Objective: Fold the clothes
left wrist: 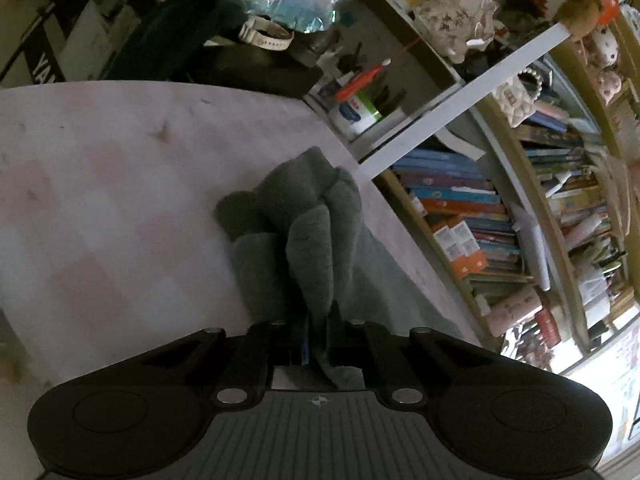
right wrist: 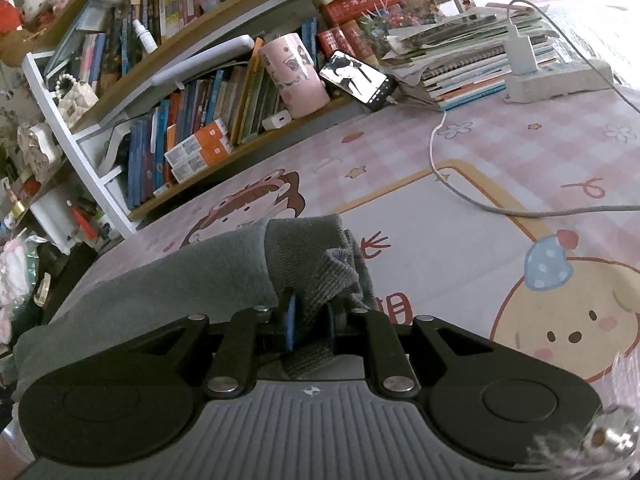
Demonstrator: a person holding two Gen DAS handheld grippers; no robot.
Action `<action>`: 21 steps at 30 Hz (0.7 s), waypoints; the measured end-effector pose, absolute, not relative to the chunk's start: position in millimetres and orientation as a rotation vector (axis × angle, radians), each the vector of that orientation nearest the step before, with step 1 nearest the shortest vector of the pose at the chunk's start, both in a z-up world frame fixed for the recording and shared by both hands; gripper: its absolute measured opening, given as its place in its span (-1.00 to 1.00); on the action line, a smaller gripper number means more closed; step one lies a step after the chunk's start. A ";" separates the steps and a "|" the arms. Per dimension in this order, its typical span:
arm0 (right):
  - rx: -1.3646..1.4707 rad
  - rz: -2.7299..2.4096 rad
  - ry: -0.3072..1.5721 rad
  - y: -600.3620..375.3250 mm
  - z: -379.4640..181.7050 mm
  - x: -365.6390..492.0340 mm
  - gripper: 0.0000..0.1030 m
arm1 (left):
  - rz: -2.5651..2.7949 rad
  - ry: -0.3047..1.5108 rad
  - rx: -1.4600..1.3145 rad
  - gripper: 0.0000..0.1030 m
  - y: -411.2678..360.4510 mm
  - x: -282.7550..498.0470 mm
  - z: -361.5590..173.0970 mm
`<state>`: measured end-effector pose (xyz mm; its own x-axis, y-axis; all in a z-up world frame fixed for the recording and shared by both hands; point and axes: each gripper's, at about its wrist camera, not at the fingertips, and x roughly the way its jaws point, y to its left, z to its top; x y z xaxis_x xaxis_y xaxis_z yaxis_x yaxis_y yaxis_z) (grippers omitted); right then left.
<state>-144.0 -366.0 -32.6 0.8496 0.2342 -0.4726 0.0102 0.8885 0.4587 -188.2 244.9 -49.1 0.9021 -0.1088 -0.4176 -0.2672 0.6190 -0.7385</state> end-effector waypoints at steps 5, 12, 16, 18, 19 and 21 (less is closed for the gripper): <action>0.452 0.113 0.519 -362.6 -23.4 -148.0 -0.87 | 0.095 0.451 -0.903 -0.83 244.1 -189.1 -48.0; 0.340 0.111 0.411 -348.5 7.1 -167.5 -0.89 | 0.096 0.454 -0.905 -0.75 244.3 -190.0 -51.6; 0.377 0.083 0.524 -355.7 -14.6 -153.8 -0.85 | 0.088 0.459 -0.897 -0.75 244.4 -189.1 -50.2; 0.390 0.065 0.540 -357.9 -23.6 -151.3 -0.70 | 0.085 0.460 -0.893 -0.74 244.7 -189.9 -48.6; 0.385 0.056 0.537 -358.4 -22.6 -151.9 -0.63 | 0.086 0.459 -0.887 -0.71 244.3 -190.7 -47.4; 0.372 0.029 0.524 -358.3 -17.9 -155.5 -0.33 | 0.093 0.455 -0.861 -0.63 242.2 -192.7 -43.2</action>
